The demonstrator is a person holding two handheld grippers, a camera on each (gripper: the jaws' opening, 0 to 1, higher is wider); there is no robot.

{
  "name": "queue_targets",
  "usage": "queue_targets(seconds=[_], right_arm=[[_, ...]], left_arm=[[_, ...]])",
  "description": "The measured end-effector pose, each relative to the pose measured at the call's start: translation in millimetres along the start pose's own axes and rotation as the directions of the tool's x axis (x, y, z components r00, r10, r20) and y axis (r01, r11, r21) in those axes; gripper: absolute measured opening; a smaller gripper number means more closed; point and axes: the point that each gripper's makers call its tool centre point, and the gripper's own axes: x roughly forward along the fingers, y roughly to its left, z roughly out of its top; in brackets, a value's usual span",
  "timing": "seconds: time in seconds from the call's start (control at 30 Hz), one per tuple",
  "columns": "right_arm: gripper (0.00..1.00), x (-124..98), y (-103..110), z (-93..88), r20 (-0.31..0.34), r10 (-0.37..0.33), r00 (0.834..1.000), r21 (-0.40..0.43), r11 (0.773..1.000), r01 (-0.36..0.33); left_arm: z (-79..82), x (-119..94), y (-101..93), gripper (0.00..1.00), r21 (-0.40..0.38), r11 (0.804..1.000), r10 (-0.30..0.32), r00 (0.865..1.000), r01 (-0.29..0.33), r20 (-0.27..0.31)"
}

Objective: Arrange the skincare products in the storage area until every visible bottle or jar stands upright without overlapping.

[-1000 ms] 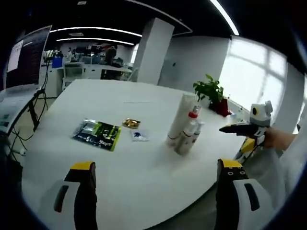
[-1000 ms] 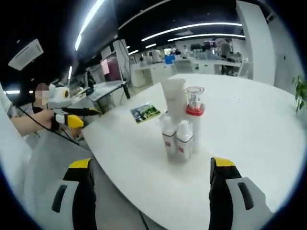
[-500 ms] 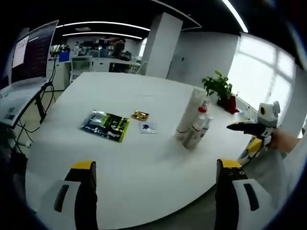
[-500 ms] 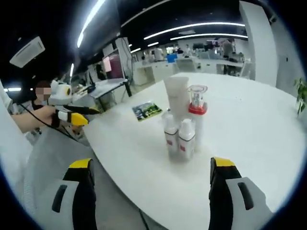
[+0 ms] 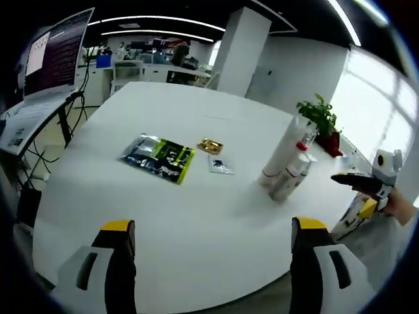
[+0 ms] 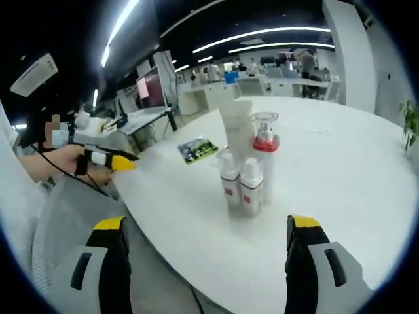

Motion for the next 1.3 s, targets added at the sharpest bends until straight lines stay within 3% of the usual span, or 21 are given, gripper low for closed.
queue_targets(seconds=[0.13,0.37,0.57,0.73,1.0,1.13,1.3], right_arm=[[0.98,2,-1,-2.9,-0.013,0.003,1.0,-0.005,1.0,-0.003],[0.98,3,-5,-9.4,-0.043,-0.008,0.999,-0.013,1.0,0.007],[0.99,4,-10,-12.4,-0.05,-0.019,0.999,0.01,1.0,0.019],[0.99,4,-12,-13.4,-0.051,-0.027,0.998,0.024,0.999,0.029],[0.99,5,-13,-14.1,-0.056,-0.029,0.998,0.03,0.999,0.031],[0.99,5,-12,-15.7,-0.067,-0.029,0.997,0.03,0.999,0.031],[0.99,5,-14,-17.6,-0.073,-0.034,0.997,0.039,0.999,0.037]], left_arm=[[0.3,12,3.0,0.89,-0.007,1.0,0.01,0.999,-0.01,-0.044],[12.0,48,19.7,0.92,-0.024,0.997,0.065,0.995,-0.067,-0.079],[18.5,73,31.9,0.93,-0.089,0.983,0.148,0.981,-0.159,-0.123],[27.0,93,52.9,0.91,-0.175,0.951,0.236,0.963,-0.256,-0.129],[35.4,115,61.9,0.93,-0.227,0.914,0.307,0.939,-0.336,-0.156],[41.5,120,60.1,0.94,-0.304,0.874,0.351,0.925,-0.38,-0.148],[39.8,124,65.0,0.98,-0.318,0.825,0.433,0.884,-0.467,-0.173]])
